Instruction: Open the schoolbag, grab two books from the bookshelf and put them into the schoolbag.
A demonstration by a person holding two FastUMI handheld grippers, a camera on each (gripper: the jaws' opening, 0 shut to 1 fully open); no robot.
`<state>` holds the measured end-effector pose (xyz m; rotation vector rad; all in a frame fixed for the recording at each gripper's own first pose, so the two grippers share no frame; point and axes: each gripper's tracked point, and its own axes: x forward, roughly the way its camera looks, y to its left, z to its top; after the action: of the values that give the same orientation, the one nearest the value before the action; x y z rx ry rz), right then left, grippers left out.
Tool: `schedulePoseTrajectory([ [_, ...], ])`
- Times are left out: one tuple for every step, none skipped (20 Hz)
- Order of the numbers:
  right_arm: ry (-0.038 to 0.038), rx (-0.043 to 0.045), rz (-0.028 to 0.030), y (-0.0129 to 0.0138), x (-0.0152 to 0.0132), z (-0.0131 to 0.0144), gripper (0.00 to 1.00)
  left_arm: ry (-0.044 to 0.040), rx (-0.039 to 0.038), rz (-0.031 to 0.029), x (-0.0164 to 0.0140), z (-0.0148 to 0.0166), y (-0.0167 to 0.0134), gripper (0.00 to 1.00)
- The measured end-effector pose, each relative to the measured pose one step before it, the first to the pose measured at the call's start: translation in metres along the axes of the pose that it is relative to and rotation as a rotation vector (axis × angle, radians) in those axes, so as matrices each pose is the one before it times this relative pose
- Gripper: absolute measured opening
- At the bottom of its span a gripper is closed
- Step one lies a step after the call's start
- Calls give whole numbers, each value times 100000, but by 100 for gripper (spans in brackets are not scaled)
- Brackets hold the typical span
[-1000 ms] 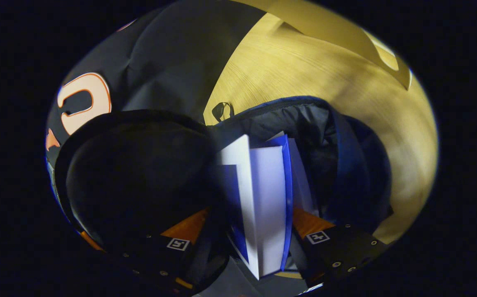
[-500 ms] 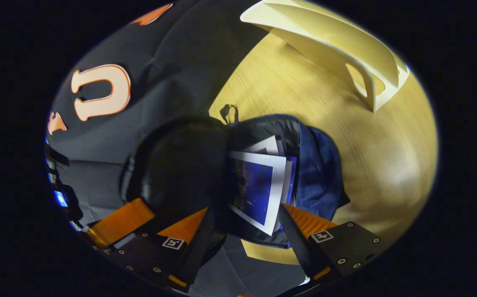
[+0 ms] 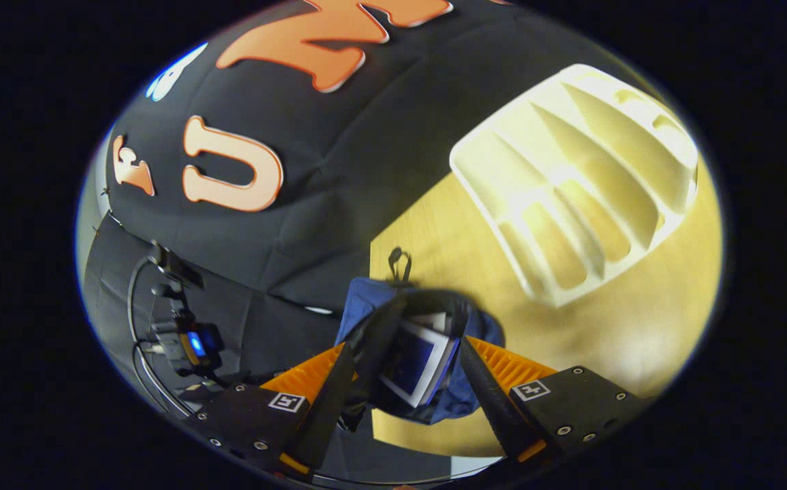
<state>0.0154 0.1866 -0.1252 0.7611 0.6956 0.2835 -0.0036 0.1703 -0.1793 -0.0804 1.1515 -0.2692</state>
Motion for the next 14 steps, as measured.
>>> schedulePoseTrajectory([
  [-2534, -1856, -1192, -645, -566, 1517, 94, 196, -624, 480, 416, -231, -156, 1],
  [-3007, -1503, -2086, -929, -611, 1593, 94, 311, -581, 365, 343, -161, -269, 1],
  [-1975, -749, -779, -765, -507, 1145, 94, 849, -531, 387, 501, -672, -215, 1],
  [-2498, -195, -1801, -974, -546, 1191, 94, 645, -551, 379, 542, -318, -268, 1],
  [-2323, -450, -717, -539, -265, 1236, 94, 654, -545, 482, 602, -393, -193, 2],
  [-2511, -822, -1720, -886, -462, 1180, 94, 436, -348, 723, 541, -312, -300, 2],
  [-2118, -1266, -775, -568, -223, 954, 95, 458, -110, 803, 424, -497, -218, 2],
  [-2171, -904, -1414, -658, -369, 997, 94, 117, 74, 1161, 381, -220, -178, 2],
  [-1777, -1330, -509, -375, -157, 857, 94, 81, -323, 953, 336, -178, -134, 2],
  [-1641, -1477, -2056, -803, -202, 797, 94, 115, -398, 1344, 450, -244, -65, 2],
  [-2041, -1962, -482, -510, -348, 697, 94, 295, -861, 1118, 415, -374, -139, 3],
  [-1412, -2063, -1550, -614, -252, 523, 94, 709, -522, 920, 438, -274, -264, 3],
  [-1673, -2269, -771, -548, -320, 492, 95, 213, -373, 937, 285, -340, -134, 4],
  [-1073, -2416, -1369, -430, -64, 314, 95, 407, 1046, 1205, 341, -280, -221, 5],
])
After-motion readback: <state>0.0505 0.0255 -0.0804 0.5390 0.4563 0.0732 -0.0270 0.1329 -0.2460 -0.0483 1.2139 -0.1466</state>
